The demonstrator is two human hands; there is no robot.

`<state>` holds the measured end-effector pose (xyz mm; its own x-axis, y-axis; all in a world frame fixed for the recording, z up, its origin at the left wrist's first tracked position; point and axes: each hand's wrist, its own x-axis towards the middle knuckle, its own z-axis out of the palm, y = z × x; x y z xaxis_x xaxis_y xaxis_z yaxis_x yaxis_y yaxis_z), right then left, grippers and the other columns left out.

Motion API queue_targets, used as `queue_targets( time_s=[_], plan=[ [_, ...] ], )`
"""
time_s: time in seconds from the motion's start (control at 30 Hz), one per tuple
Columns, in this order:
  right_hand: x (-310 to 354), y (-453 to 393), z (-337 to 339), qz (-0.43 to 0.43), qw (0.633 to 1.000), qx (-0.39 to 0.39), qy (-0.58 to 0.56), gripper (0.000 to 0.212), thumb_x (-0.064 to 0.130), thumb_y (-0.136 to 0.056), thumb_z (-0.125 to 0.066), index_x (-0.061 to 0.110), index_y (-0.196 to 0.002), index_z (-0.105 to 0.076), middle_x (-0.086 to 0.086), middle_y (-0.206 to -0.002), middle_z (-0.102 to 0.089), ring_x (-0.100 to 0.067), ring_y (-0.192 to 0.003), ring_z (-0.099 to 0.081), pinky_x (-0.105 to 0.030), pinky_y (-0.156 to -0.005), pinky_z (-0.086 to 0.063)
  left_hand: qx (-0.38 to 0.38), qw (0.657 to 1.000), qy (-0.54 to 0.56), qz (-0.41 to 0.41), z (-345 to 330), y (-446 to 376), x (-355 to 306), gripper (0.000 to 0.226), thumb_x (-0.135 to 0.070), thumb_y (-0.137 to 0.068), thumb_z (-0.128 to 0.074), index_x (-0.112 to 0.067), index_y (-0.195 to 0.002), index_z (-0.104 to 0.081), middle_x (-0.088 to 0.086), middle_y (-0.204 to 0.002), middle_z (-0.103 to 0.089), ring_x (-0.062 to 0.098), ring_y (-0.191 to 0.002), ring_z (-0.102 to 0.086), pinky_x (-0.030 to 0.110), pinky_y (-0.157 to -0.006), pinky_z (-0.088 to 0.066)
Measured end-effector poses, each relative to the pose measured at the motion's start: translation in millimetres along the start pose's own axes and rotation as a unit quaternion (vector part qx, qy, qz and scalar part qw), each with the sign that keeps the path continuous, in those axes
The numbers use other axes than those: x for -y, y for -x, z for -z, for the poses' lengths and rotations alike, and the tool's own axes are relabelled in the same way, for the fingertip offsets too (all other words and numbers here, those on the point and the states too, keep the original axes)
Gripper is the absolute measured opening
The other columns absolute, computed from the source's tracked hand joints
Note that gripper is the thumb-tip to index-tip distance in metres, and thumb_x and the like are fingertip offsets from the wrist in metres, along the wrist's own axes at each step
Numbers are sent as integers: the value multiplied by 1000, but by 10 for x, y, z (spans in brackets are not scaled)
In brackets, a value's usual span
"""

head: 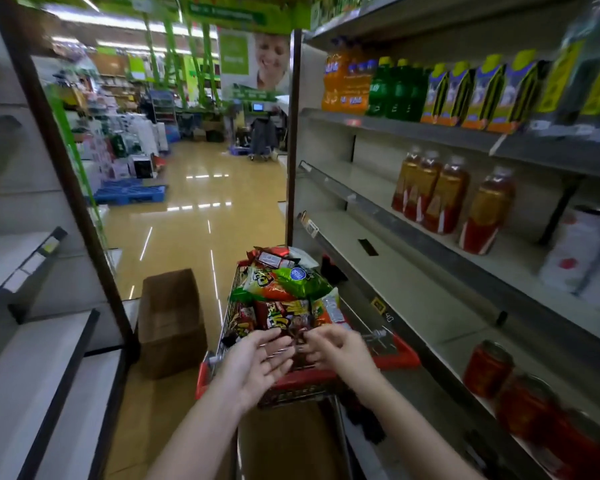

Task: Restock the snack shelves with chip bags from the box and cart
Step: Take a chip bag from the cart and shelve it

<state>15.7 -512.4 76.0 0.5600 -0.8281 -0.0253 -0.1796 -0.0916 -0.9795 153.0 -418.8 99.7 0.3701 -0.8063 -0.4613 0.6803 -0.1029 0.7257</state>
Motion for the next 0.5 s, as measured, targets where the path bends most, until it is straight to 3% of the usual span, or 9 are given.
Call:
queue_targets(
  time_s=[0.1,0.17,0.37,0.43,0.5],
  plan=[
    [-153,-674,225,-78,994,-49,-59,10,20,-97,-59,12,-96,-66,-4,-87,-73,-11,-72,-68,-19,-61,-55,-27,1000,15,7,33,-485,-208,16,-11,-98,-47,-4,-100,-61,14,-95,-67,28,-89,-62,36,-73,-50],
    [-272,-1214,331,-126,989,-39,-60,11,21,-98,-58,12,-97,-65,-4,-89,-72,-12,-75,-67,-21,-61,-54,-53,998,33,11,102,-862,-342,15,-11,-97,-48,-4,-100,-61,14,-95,-67,28,-90,-62,36,-72,-49],
    [-783,-2665,363,-223,975,6,9,13,16,-100,-53,10,-90,-59,-5,-78,-63,-12,-61,-57,-25,-55,-45,-130,988,74,25,129,-1926,-686,16,-8,-97,-47,-2,-98,-61,14,-96,-66,27,-89,-61,34,-72,-48],
    [-968,-3066,354,-253,966,9,50,14,19,-99,-56,6,-94,-60,-6,-73,-60,-15,-58,-55,-25,-50,-41,-152,984,87,38,77,-2230,-734,17,-9,-98,-46,-2,-97,-61,14,-95,-65,27,-88,-61,35,-71,-47],
    [-1166,-3425,324,-259,960,17,106,23,25,-96,-60,5,-85,-59,-8,-70,-59,-19,-55,-55,-27,-52,-42,-160,982,90,43,38,-2459,-774,18,-10,-98,-44,-3,-99,-61,15,-95,-65,27,-87,-61,35,-70,-47]
  ],
)
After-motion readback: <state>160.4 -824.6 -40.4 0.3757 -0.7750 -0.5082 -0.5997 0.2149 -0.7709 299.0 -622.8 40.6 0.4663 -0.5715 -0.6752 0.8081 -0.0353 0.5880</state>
